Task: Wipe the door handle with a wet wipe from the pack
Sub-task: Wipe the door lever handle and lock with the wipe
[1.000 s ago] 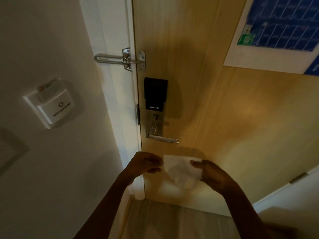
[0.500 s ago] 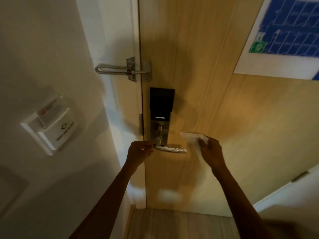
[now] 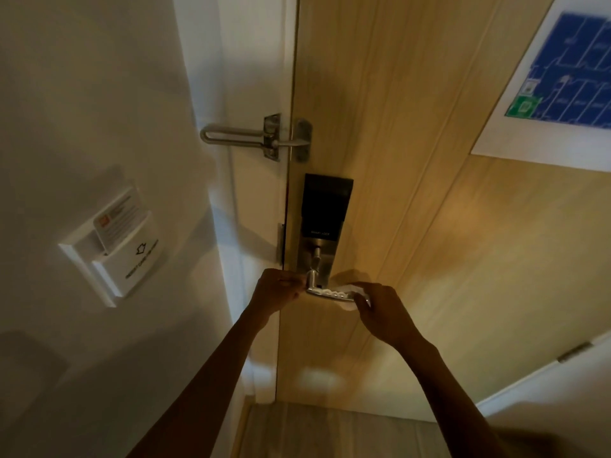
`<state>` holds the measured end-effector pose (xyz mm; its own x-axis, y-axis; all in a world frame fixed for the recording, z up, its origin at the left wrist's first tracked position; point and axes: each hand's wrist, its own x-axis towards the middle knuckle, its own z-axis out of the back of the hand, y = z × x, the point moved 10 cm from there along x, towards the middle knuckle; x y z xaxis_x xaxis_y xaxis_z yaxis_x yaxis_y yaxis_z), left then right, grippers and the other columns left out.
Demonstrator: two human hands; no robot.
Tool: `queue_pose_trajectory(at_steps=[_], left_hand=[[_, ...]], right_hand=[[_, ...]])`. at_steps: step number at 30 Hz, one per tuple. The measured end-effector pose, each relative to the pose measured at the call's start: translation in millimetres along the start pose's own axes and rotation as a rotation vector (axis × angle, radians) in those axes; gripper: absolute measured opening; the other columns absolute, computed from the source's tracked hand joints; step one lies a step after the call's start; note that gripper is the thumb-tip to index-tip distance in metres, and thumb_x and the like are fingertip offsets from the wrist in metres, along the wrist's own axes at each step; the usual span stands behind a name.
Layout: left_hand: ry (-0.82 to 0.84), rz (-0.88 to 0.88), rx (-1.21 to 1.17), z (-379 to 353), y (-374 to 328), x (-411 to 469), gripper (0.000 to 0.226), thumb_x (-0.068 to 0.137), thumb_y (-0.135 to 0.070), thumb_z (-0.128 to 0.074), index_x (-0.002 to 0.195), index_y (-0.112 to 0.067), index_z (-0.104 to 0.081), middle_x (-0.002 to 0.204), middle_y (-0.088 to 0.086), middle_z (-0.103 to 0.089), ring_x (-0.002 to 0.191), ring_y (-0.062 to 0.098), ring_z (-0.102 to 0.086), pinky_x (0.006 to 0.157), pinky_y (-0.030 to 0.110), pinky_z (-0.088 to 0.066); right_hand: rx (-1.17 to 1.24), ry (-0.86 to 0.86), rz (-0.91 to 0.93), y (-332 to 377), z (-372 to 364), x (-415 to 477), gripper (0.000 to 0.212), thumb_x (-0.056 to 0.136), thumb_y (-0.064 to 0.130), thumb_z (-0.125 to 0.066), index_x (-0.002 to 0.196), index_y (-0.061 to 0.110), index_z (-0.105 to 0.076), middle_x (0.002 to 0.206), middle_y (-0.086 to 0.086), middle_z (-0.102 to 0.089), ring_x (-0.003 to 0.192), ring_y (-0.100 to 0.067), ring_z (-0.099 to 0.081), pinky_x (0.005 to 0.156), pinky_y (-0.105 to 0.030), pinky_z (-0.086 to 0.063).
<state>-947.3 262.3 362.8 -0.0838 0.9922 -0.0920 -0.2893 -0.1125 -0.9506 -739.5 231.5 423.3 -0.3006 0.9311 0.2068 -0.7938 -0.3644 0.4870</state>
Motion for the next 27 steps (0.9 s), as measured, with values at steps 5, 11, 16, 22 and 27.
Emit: queue_pose_trajectory(at_steps=[5,11,16,22,27], left_hand=[[0.014,-0.028,-0.032,-1.0,-1.5,-3.0,0.01,0.085,-0.017,-0.069,0.087,-0.011,-0.078,0.065,-0.003,-0.07,0.061,0.004,-0.066,0.059,0.018,-0.051],[0.031,-0.021,-0.076,-3.8,1.8,-5.3,0.013,0.084,-0.02,-0.071,0.095,-0.023,-0.078,0.086,0.004,-0.077,0.086,0.02,-0.073,0.081,0.036,-0.058],[0.057,-0.045,-0.054,-3.9,-2.3,-7.1,0.012,0.088,-0.027,-0.068,0.093,-0.019,-0.077,0.079,0.003,-0.074,0.082,0.018,-0.072,0.079,0.035,-0.058],[0.049,-0.078,0.042,-2.0,-9.0,-2.2,0.015,0.09,-0.028,-0.065,0.081,-0.021,-0.075,0.076,0.006,-0.074,0.077,0.021,-0.073,0.063,0.018,-0.054],[0.085,-0.042,-0.006,-6.4,-5.8,0.8,0.027,0.091,-0.034,-0.062,0.092,-0.012,-0.076,0.086,0.009,-0.076,0.082,0.02,-0.074,0.077,0.03,-0.06]], right_hand=[[-0.089,-0.039,0.052,1.0,-2.7,-15.4,0.034,0.097,0.023,-0.049,0.13,0.023,-0.056,0.121,-0.002,-0.066,0.106,-0.018,-0.063,0.089,-0.03,-0.05],[-0.107,0.095,0.078,0.5,-9.9,-24.3,0.056,0.085,0.045,-0.065,0.135,0.024,-0.051,0.14,0.005,-0.05,0.129,-0.013,-0.043,0.102,-0.023,-0.032],[0.174,0.012,0.029,4.3,8.7,-12.7,0.031,0.09,0.035,-0.061,0.12,0.035,-0.054,0.12,0.025,-0.05,0.111,0.001,-0.05,0.087,0.001,-0.035],[-0.085,0.058,0.077,-4.3,-31.3,4.4,0.05,0.099,0.048,-0.031,0.135,0.02,-0.051,0.137,-0.002,-0.056,0.126,-0.016,-0.051,0.105,-0.032,-0.042],[-0.177,0.061,0.096,2.1,-42.0,11.0,0.039,0.1,0.04,-0.036,0.122,0.017,-0.06,0.117,-0.008,-0.067,0.102,-0.025,-0.063,0.085,-0.035,-0.048]])
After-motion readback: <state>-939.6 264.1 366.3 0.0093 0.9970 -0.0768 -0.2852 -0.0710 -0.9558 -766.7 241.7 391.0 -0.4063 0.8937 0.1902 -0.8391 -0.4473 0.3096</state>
